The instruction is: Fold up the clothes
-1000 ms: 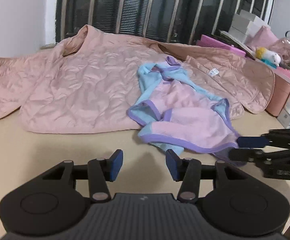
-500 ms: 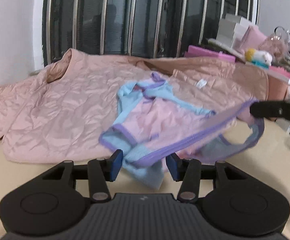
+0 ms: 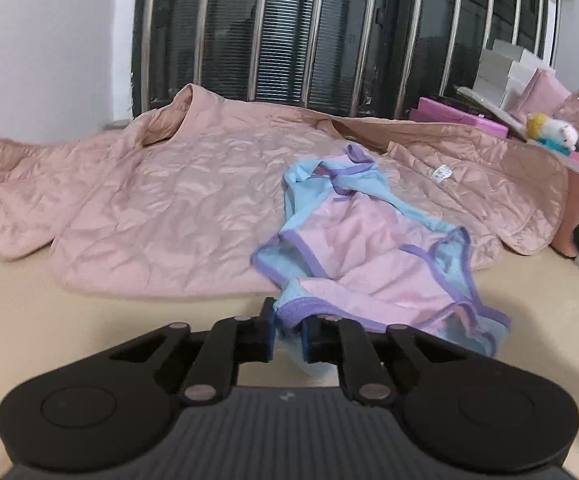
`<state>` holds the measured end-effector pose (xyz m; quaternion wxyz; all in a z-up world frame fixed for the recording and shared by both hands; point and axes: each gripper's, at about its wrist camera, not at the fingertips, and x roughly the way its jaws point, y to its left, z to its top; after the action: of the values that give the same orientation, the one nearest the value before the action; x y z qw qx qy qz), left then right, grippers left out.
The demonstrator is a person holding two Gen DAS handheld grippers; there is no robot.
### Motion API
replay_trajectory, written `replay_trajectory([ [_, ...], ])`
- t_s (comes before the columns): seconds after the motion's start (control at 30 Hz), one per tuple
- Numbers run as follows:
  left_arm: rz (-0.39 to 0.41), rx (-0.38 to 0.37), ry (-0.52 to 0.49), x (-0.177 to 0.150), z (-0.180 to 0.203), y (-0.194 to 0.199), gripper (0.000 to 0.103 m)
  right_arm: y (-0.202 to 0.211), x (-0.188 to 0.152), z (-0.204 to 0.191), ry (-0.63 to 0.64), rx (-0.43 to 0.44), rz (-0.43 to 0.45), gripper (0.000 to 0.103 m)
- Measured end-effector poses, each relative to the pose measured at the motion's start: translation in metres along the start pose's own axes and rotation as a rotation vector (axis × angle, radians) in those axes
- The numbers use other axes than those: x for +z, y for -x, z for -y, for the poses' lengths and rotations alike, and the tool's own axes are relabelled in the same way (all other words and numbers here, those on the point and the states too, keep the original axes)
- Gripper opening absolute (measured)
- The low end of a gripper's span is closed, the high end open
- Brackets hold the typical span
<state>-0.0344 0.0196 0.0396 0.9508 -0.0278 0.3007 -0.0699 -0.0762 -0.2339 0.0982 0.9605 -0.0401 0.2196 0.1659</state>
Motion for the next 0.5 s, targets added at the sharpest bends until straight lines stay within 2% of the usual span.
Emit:
replay_trajectory([
  [0.13, 0.014, -0.006, 0.003, -0.005, 0.003, 0.025, 0.008, 0.006, -0.025, -0.013, 0.064, 0.055, -0.013, 0.009],
  [0.17, 0.022, -0.009, 0.000, -0.004, 0.006, 0.030, 0.008, 0.005, -0.032, -0.021, 0.081, 0.086, -0.029, 0.019],
  [0.2, 0.023, -0.006, -0.005, -0.002, 0.007, 0.033, 0.008, 0.004, -0.039, -0.030, 0.098, 0.118, -0.046, 0.034],
  [0.27, 0.032, -0.002, -0.018, 0.000, 0.011, 0.038, 0.008, -0.005, -0.047, -0.045, 0.133, 0.131, -0.061, 0.041],
  [0.37, 0.032, -0.020, -0.026, -0.005, 0.012, 0.050, 0.008, -0.034, -0.056, -0.060, 0.199, 0.063, -0.103, 0.038],
  [0.47, 0.034, -0.027, -0.021, -0.015, 0.012, 0.063, 0.008, -0.055, -0.057, -0.054, 0.158, 0.035, -0.129, 0.033],
  [0.5, 0.040, -0.018, -0.028, -0.018, 0.013, 0.066, 0.008, -0.060, -0.055, -0.050, 0.129, 0.037, -0.138, 0.017],
])
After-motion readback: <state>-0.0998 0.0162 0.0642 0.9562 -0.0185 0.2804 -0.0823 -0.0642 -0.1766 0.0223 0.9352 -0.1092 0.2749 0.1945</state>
